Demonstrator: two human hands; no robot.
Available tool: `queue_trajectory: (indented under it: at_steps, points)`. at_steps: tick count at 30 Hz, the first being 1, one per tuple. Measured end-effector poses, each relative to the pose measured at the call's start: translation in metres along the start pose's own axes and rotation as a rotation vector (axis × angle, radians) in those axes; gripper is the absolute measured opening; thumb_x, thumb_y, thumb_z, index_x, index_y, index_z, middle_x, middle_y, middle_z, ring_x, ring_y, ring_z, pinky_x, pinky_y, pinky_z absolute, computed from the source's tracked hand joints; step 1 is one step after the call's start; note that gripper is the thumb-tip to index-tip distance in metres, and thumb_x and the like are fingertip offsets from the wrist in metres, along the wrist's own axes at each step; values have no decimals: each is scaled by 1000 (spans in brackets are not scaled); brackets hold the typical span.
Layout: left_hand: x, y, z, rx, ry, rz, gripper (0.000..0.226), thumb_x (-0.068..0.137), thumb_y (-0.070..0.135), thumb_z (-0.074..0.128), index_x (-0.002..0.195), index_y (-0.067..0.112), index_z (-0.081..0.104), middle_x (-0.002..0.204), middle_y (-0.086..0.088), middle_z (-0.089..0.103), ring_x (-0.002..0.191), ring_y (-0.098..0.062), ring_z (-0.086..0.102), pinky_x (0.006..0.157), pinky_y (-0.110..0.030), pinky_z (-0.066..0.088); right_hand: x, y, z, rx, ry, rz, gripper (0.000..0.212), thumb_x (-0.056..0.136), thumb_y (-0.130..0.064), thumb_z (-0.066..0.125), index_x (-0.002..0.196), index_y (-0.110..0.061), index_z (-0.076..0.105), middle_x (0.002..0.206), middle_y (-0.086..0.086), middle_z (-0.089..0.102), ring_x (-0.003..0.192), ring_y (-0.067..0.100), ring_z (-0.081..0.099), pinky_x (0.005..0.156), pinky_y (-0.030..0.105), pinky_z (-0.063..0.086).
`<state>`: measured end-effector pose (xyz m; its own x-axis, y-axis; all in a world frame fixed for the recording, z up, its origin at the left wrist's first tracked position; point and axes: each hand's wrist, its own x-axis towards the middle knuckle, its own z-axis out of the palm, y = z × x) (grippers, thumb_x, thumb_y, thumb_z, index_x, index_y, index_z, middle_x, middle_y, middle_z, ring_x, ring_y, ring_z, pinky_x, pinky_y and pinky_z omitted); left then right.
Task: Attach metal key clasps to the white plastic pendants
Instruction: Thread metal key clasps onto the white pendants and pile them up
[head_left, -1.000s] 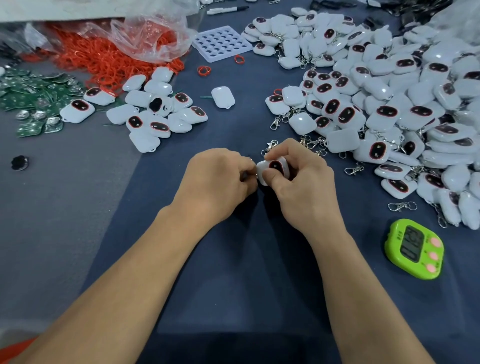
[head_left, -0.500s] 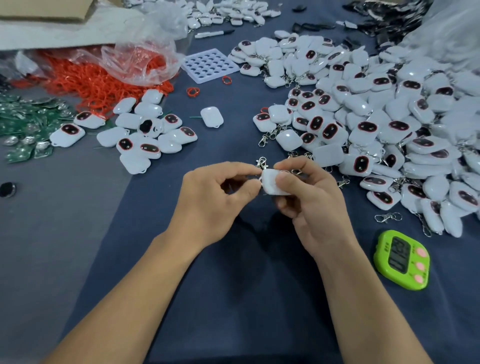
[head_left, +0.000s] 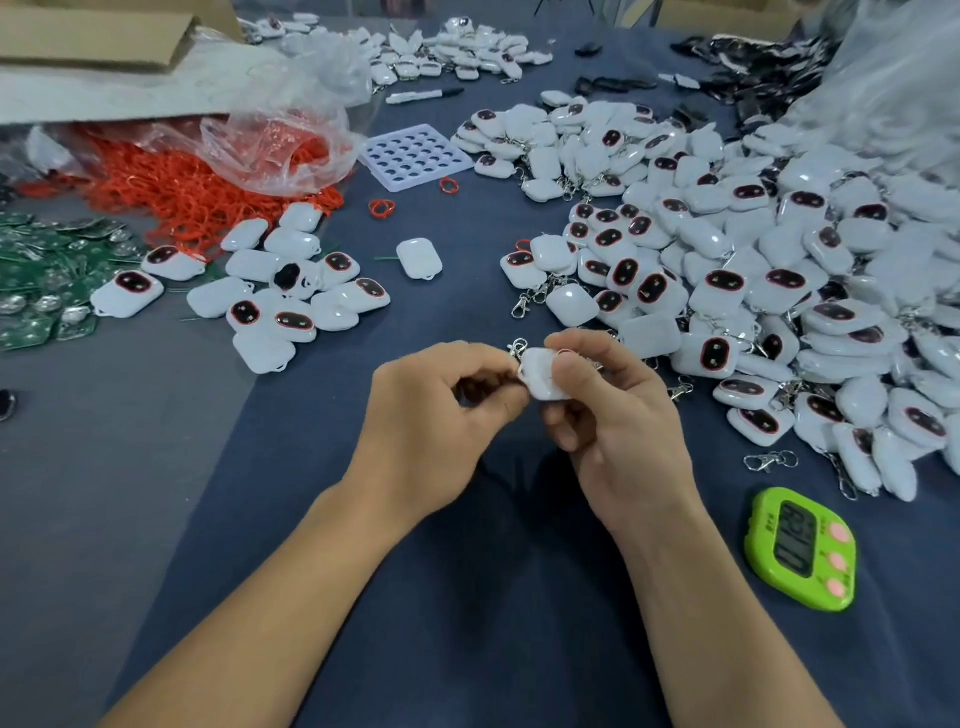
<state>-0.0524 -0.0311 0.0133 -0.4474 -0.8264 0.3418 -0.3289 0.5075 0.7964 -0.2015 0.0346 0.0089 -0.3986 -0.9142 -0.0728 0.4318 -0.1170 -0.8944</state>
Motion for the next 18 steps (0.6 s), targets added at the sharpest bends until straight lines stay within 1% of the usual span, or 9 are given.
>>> queue_trajectory:
  at_steps: [3, 7, 10, 11, 13, 14, 15, 16, 18]
  points:
    - [17, -3, 2, -222, -11, -125, 10, 86, 28, 73, 80, 35, 78, 69, 12, 71, 63, 0, 61, 62, -13, 46, 16, 3, 9, 101, 60, 25, 23, 100, 2, 59, 92, -13, 75, 78, 6, 70, 51, 13, 51, 43, 21, 39]
    - [38, -15, 2, -287, 76, -205, 15, 90, 32, 66, 82, 31, 79, 72, -2, 70, 65, -5, 53, 60, -23, 45, 47, 11, 34, 158, 77, 23, 19, 101, 2, 59, 96, -12, 72, 76, 4, 71, 51, 11, 51, 45, 20, 40]
    - [57, -29, -12, -69, 130, -134, 20, 94, 24, 67, 76, 23, 74, 61, 5, 61, 60, -5, 48, 58, -18, 38, 71, 15, 52, 78, 97, -11, 20, 100, 4, 59, 97, -13, 70, 80, 7, 68, 51, 13, 51, 43, 22, 40]
    - [63, -33, -18, 72, 124, -81, 22, 95, 22, 67, 73, 21, 71, 61, 6, 59, 62, -8, 50, 60, -21, 38, 77, 16, 55, 13, 96, -25, 21, 99, 4, 60, 97, -14, 71, 81, 8, 67, 52, 14, 52, 43, 23, 40]
    - [72, -39, -27, 456, 32, 32, 24, 95, 19, 64, 72, 14, 67, 64, 0, 58, 67, -19, 50, 62, -35, 36, 85, 18, 57, -158, 72, -58, 23, 97, 3, 62, 96, -18, 72, 80, 6, 65, 52, 14, 51, 44, 23, 40]
    - [74, -41, -29, 619, -22, 68, 23, 95, 19, 62, 73, 14, 69, 66, -4, 59, 69, -24, 49, 62, -38, 33, 86, 19, 57, -232, 62, -71, 24, 96, 3, 63, 94, -19, 72, 78, 4, 65, 53, 13, 50, 45, 21, 40]
    - [74, -43, -30, 706, -45, 95, 22, 95, 20, 60, 76, 15, 71, 69, -6, 60, 70, -25, 47, 61, -38, 30, 87, 21, 57, -274, 60, -77, 25, 95, 2, 63, 92, -21, 73, 75, 1, 63, 52, 12, 49, 45, 20, 39]
    - [72, -45, -29, 709, -37, 106, 21, 95, 22, 61, 79, 17, 73, 70, -4, 61, 70, -23, 46, 62, -37, 31, 88, 22, 55, -276, 59, -72, 26, 96, 2, 62, 91, -21, 73, 73, 0, 63, 52, 11, 49, 45, 20, 39]
    - [66, -47, -29, 538, 17, 82, 15, 94, 26, 66, 83, 23, 75, 68, 8, 62, 69, -13, 48, 64, -31, 37, 89, 24, 52, -208, 43, -43, 25, 99, 3, 58, 93, -18, 72, 70, 0, 64, 48, 13, 48, 43, 22, 37]
